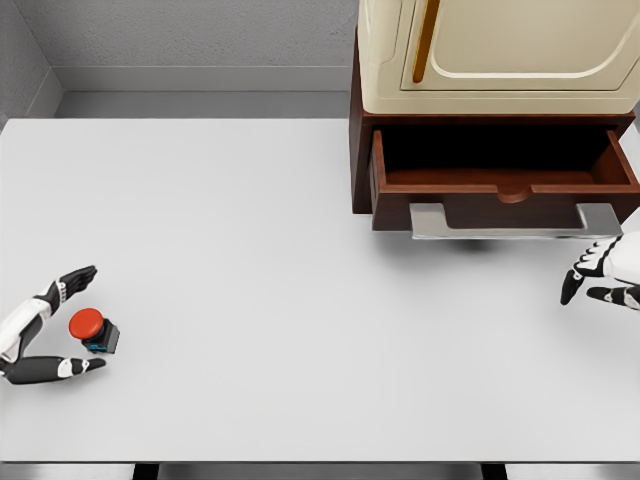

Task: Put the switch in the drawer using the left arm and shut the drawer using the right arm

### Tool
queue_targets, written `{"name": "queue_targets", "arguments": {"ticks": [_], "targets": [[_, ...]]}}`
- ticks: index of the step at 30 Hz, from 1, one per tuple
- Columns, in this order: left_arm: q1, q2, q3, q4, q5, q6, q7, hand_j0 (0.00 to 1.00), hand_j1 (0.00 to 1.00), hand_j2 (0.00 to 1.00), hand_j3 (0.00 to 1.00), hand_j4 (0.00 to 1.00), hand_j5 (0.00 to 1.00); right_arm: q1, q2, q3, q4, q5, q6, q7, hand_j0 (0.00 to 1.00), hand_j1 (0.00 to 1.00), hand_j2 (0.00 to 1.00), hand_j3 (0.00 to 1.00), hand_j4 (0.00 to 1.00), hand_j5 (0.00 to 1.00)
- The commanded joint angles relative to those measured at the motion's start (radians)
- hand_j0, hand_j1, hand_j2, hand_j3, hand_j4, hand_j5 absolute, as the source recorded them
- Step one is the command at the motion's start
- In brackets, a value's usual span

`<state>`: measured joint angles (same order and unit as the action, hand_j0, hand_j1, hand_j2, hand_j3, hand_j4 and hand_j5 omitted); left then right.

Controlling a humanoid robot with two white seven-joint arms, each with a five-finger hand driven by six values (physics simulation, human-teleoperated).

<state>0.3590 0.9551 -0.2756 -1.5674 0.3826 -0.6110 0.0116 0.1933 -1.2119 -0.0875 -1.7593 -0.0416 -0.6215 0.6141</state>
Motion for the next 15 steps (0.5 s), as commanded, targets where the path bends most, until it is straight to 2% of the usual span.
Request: {"name": "queue_targets", "arguments": {"ticks": [1,3,15], "targets": [[-0.005,-0.007,-0.013,0.018,0.001,0.0,-0.001,0.99,0.99,0.99,0.99,0.99,0.99,0.0,-0.003,-0.006,0.0,-0.021,0.011,-0.003,0.51,0.51,0.51,0.51,0.51,0.51],[-0.055,-0.007,-0.07,0.033,0.001,0.0,-0.001,0.98,0.98,0.98,0.98,0.98,0.98,0.0,-0.003,-0.014,0.0,-0.023,0.011,-0.003,0.52,0.52,0.52,0.52,0.52,0.52],[-0.052,-0.007,-0.073,0.027,-0.001,0.0,0.001,0.88,0.88,0.88,0.88,0.88,0.88,0.044,-0.011,-0.087,0.0,-0.038,0.011,-0.003,0.55,0.55,0.55,0.55,0.55,0.55]]}}
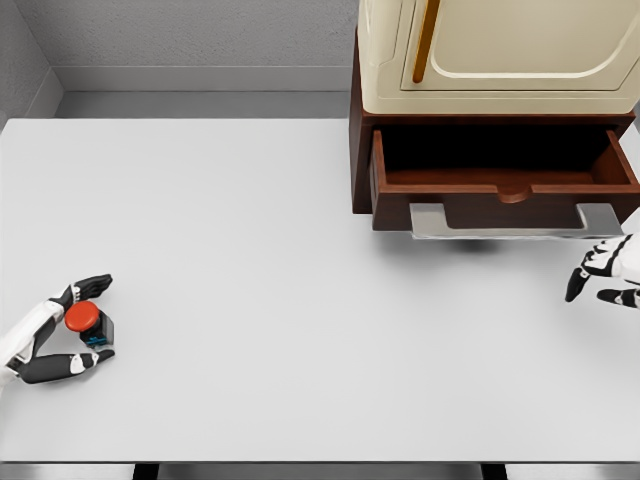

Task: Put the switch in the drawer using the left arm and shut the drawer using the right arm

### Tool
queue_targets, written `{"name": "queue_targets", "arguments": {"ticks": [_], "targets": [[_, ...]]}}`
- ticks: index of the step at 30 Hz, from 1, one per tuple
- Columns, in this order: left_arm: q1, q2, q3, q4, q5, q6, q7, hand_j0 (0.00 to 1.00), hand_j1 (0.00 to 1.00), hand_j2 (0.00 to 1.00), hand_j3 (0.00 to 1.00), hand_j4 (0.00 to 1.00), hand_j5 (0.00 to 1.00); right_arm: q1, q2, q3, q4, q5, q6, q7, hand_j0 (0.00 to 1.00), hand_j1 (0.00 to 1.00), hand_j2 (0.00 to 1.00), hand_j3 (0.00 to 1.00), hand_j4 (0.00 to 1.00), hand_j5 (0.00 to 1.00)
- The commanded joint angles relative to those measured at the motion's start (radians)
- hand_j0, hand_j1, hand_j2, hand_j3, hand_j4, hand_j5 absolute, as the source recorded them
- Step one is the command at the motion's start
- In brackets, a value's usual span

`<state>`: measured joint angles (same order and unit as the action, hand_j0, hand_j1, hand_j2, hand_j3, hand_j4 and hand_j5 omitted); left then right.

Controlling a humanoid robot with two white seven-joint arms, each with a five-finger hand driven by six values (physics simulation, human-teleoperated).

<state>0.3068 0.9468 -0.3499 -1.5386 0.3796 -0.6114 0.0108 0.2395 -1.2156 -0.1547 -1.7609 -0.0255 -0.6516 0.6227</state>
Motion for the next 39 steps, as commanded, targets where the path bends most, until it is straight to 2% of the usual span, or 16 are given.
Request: {"name": "queue_targets", "arguments": {"ticks": [1,3,8,9,12,16,18,23,32,39], "targets": [[0.0,0.001,0.002,0.0,0.002,0.001,0.001,0.84,0.84,0.84,0.84,0.84,0.84,0.0,-0.007,-0.023,0.001,-0.054,0.041,-0.012,0.56,0.56,0.56,0.56,0.56,0.56],[0.0,0.001,0.002,0.0,0.002,0.001,0.001,0.74,0.74,0.74,0.74,0.74,0.74,0.011,-0.008,-0.025,0.001,-0.054,0.041,-0.012,0.56,0.56,0.56,0.56,0.56,0.56],[-0.002,0.003,0.006,0.011,0.007,0.001,0.003,0.68,0.68,0.68,0.68,0.68,0.68,0.035,-0.008,-0.025,0.001,-0.051,0.041,-0.012,0.56,0.56,0.56,0.56,0.56,0.56],[-0.003,0.003,0.008,0.012,0.007,0.001,0.003,0.63,0.63,0.63,0.63,0.63,0.63,0.037,-0.008,-0.023,0.001,-0.051,0.041,-0.012,0.56,0.56,0.56,0.56,0.56,0.56],[-0.003,0.003,0.011,0.015,0.007,0.001,0.003,0.57,0.57,0.57,0.57,0.57,0.57,0.05,-0.012,-0.023,0.0,-0.05,0.041,-0.012,0.56,0.56,0.56,0.56,0.56,0.56],[-0.005,0.003,0.019,0.005,0.004,0.001,0.003,0.42,0.42,0.42,0.42,0.42,0.42,0.06,-0.012,-0.025,0.0,-0.05,0.041,-0.012,0.56,0.56,0.56,0.56,0.56,0.56],[-0.017,0.003,0.023,-0.008,0.002,0.001,0.003,0.38,0.38,0.38,0.38,0.38,0.38,0.078,-0.012,-0.049,0.0,-0.05,0.041,-0.012,0.56,0.56,0.56,0.56,0.56,0.56],[-0.057,0.004,0.025,-0.037,0.001,0.001,-0.002,0.36,0.36,0.36,0.36,0.36,0.36,0.142,-0.005,-0.118,0.0,-0.05,0.041,-0.012,0.57,0.57,0.57,0.57,0.57,0.57],[-0.114,0.009,0.023,-0.1,-0.016,0.001,-0.006,0.34,0.34,0.34,0.34,0.34,0.34,0.155,-0.004,-0.118,0.0,-0.05,0.041,-0.012,0.57,0.57,0.57,0.57,0.57,0.57],[-0.187,0.001,0.014,-0.167,-0.038,0.001,-0.008,0.34,0.34,0.34,0.34,0.34,0.34,0.156,-0.002,-0.126,0.0,-0.05,0.041,-0.012,0.57,0.57,0.57,0.57,0.57,0.57]]}}
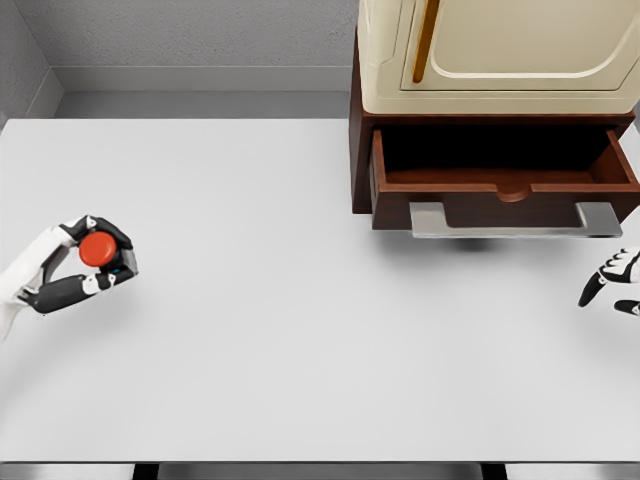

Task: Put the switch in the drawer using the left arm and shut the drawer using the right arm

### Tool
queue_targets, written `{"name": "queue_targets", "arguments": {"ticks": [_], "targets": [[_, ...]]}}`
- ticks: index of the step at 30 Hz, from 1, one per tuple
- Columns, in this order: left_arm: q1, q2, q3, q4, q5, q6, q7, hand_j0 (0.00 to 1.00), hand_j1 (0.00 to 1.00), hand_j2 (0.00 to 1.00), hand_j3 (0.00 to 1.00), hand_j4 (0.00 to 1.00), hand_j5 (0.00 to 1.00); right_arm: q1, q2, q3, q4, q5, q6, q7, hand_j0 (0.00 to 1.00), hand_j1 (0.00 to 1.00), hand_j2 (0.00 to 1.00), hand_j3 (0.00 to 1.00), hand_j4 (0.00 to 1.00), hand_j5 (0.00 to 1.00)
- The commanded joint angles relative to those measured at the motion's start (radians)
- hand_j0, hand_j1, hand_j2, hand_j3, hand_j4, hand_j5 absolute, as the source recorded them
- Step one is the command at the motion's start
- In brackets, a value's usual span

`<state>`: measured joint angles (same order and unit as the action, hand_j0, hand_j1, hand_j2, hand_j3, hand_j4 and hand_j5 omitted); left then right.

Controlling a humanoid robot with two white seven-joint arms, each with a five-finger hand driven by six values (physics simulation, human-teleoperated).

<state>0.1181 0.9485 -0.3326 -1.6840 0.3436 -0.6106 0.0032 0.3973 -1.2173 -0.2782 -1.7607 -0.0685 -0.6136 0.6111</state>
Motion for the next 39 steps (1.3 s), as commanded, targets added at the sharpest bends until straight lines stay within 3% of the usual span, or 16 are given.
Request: {"name": "queue_targets", "arguments": {"ticks": [1,4,14,25,29,39], "targets": [[-0.005,-0.002,-0.003,-0.025,-0.001,0.0,0.0,0.34,0.34,0.34,0.34,0.34,0.34,0.0,0.001,-0.003,0.0,-0.005,0.003,0.0,0.57,0.57,0.57,0.57,0.57,0.57],[-0.031,-0.016,-0.006,-0.049,-0.001,0.0,-0.002,0.34,0.34,0.34,0.34,0.34,0.34,0.018,0.004,-0.027,0.0,-0.007,0.003,0.0,0.57,0.57,0.57,0.57,0.57,0.57],[-0.15,-0.188,-0.011,-0.051,-0.044,0.0,-0.06,0.34,0.34,0.34,0.34,0.34,0.34,0.021,0.007,-0.029,0.0,-0.007,0.003,0.0,0.57,0.57,0.57,0.57,0.57,0.57],[-0.265,-0.361,-0.011,-0.052,-0.159,0.0,-0.089,0.34,0.34,0.34,0.34,0.34,0.34,0.023,0.005,-0.03,0.0,-0.007,0.003,0.0,0.57,0.57,0.57,0.57,0.57,0.57],[-0.313,-0.413,-0.011,-0.051,-0.167,0.0,-0.15,0.34,0.34,0.34,0.34,0.34,0.34,0.023,0.005,-0.029,0.0,-0.007,0.003,0.0,0.57,0.57,0.57,0.57,0.57,0.57],[-0.41,-0.585,-0.013,-0.046,-0.388,0.032,-0.152,0.34,0.34,0.34,0.34,0.34,0.34,0.023,0.005,-0.029,0.0,-0.007,0.003,0.0,0.57,0.57,0.57,0.57,0.57,0.57]]}}
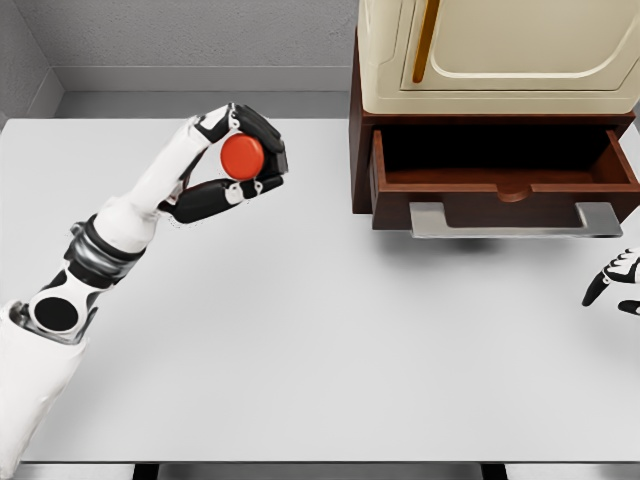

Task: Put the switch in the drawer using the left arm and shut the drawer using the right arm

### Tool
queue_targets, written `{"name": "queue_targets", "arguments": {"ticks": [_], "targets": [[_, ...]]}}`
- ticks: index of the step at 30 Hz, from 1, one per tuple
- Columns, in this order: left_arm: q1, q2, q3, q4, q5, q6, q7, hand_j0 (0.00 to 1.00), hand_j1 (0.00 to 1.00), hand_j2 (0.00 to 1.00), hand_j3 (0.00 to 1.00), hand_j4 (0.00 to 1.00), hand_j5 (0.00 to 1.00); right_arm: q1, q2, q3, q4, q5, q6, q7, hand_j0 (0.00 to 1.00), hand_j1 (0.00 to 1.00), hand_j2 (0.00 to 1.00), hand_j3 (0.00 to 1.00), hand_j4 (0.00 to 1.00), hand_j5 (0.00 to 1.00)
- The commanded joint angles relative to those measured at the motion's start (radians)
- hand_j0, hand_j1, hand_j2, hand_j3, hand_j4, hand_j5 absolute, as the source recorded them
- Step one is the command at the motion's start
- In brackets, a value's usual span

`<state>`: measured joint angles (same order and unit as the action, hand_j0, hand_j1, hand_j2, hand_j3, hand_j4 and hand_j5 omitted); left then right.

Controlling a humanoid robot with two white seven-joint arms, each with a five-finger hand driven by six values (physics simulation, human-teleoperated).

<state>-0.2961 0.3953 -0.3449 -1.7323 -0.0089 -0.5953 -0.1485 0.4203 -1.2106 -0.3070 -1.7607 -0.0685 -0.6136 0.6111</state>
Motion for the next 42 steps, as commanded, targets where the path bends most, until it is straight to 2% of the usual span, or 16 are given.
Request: {"name": "queue_targets", "arguments": {"ticks": [1,3,8,19,27,33,39,40,42], "targets": [[0.0,-0.052,0.0,0.0,-0.069,0.034,0.0,0.34,0.34,0.34,0.34,0.34,0.34,0.0,-0.001,0.0,0.0,-0.007,0.003,0.0,0.57,0.57,0.57,0.57,0.57,0.57],[-0.005,-0.087,0.0,0.002,-0.118,0.045,0.0,0.34,0.34,0.34,0.34,0.34,0.34,0.0,-0.001,0.0,0.0,-0.007,0.003,0.0,0.57,0.57,0.57,0.57,0.57,0.57],[-0.066,-0.139,-0.008,0.005,-0.209,0.107,-0.026,0.34,0.34,0.34,0.34,0.34,0.34,0.0,-0.001,0.0,0.0,-0.007,0.003,0.0,0.57,0.57,0.57,0.57,0.57,0.57],[-0.184,-0.211,-0.082,0.01,-0.345,0.201,-0.043,0.34,0.34,0.34,0.34,0.34,0.34,0.0,-0.001,0.0,0.0,-0.007,0.003,0.0,0.57,0.57,0.57,0.57,0.57,0.57],[-0.273,-0.254,-0.149,0.082,-0.465,0.23,-0.043,0.34,0.34,0.34,0.34,0.34,0.34,0.0,-0.001,0.0,0.0,-0.007,0.003,0.0,0.57,0.57,0.57,0.57,0.57,0.57],[-0.311,-0.289,-0.189,0.112,-0.591,0.23,-0.043,0.34,0.34,0.34,0.34,0.34,0.34,0.0,-0.003,0.0,0.0,-0.007,0.003,0.0,0.57,0.57,0.57,0.57,0.57,0.57],[-0.364,-0.316,-0.21,0.175,-0.66,0.23,-0.043,0.34,0.34,0.34,0.34,0.34,0.34,0.0,-0.003,0.0,0.0,-0.007,0.003,0.0,0.57,0.57,0.57,0.57,0.57,0.57],[-0.377,-0.319,-0.236,0.191,-0.669,0.23,-0.043,0.34,0.34,0.34,0.34,0.34,0.34,0.0,-0.003,0.0,0.0,-0.007,0.003,0.0,0.57,0.57,0.57,0.57,0.57,0.57],[-0.402,-0.323,-0.246,0.223,-0.681,0.235,-0.043,0.34,0.34,0.34,0.34,0.34,0.34,0.0,-0.003,0.0,0.0,-0.007,0.003,0.0,0.57,0.57,0.57,0.57,0.57,0.57]]}}
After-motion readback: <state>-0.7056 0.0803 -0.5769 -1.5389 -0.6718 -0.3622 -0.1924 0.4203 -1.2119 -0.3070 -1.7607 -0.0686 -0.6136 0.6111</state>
